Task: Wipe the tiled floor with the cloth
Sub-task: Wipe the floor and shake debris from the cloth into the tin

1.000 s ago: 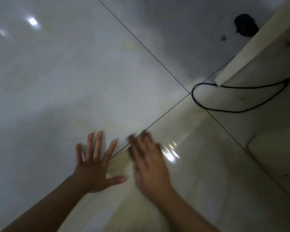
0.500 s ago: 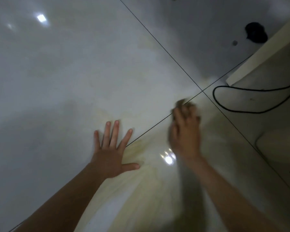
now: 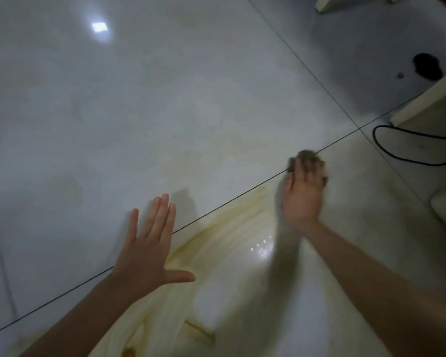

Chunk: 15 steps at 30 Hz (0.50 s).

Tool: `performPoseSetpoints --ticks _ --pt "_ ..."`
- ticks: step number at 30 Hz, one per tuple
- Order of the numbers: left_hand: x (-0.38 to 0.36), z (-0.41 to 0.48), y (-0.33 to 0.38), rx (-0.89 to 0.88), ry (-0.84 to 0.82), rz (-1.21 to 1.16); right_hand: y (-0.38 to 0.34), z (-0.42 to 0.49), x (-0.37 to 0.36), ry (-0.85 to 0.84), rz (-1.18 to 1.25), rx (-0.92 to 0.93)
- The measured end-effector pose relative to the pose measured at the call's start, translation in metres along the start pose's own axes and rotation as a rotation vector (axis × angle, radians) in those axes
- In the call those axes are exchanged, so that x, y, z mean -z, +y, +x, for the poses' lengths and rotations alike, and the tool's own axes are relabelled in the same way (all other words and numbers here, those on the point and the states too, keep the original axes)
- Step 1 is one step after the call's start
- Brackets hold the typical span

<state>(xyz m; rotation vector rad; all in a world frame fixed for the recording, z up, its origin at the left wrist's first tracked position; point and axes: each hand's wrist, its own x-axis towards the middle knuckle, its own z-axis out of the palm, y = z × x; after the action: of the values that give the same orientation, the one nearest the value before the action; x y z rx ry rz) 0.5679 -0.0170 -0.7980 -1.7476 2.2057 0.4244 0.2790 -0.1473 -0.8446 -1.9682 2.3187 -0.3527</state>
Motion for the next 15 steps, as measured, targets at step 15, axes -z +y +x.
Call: performPoseSetpoints --ticks 15 --pt "-0.060 -0.128 -0.059 0.208 -0.044 -0.062 0.001 -0.022 0.013 -0.099 0.012 0.187"
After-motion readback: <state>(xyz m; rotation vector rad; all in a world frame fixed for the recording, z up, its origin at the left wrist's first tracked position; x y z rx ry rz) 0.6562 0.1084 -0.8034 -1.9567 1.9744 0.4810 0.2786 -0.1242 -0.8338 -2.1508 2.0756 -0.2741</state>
